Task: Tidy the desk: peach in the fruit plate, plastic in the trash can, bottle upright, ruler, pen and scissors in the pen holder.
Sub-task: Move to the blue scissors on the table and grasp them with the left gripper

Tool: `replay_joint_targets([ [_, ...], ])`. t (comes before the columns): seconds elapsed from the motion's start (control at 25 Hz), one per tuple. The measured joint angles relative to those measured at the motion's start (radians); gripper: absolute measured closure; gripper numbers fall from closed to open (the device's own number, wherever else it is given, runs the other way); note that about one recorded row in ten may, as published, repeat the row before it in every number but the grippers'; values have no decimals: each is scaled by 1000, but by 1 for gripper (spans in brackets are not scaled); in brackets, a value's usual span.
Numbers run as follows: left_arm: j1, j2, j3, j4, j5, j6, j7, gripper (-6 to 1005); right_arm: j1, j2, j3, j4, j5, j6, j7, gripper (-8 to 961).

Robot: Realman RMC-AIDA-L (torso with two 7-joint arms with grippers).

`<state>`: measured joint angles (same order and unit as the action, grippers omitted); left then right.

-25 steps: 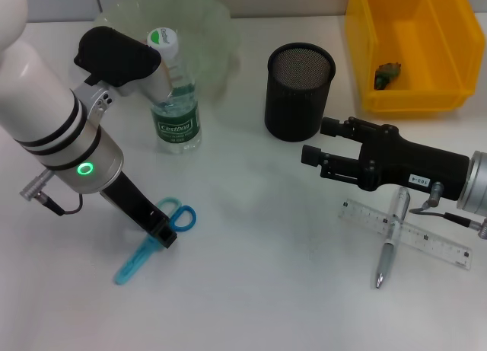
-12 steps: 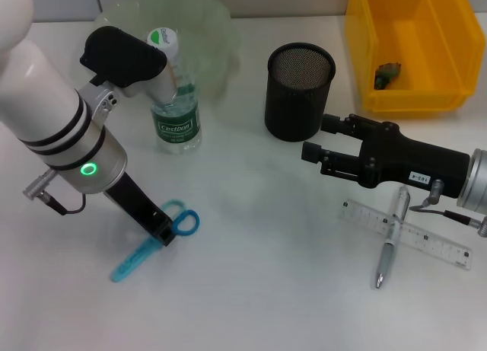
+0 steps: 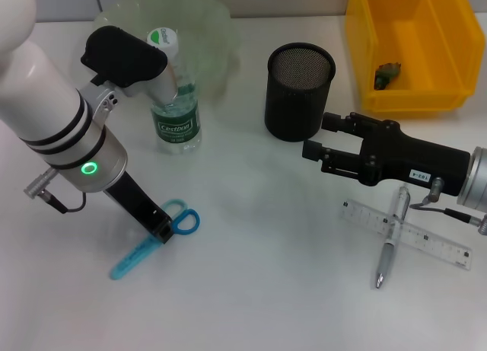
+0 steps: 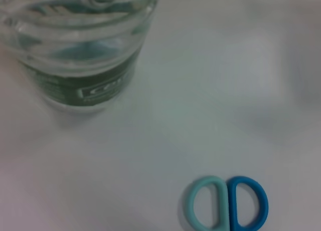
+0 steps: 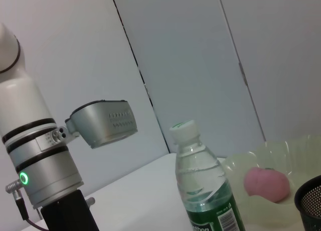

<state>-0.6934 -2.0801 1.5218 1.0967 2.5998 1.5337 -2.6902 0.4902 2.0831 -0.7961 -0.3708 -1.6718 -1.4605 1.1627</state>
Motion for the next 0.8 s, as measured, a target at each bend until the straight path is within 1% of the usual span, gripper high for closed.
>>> replay_joint_targets([
  [0.44, -3, 6, -16, 50, 22, 13, 1, 724, 8, 0, 0, 1, 1, 24, 0, 195],
  [0.8, -27, 1, -8, 40, 22, 50, 13, 720, 14, 0, 0, -4, 27, 35, 0, 194],
])
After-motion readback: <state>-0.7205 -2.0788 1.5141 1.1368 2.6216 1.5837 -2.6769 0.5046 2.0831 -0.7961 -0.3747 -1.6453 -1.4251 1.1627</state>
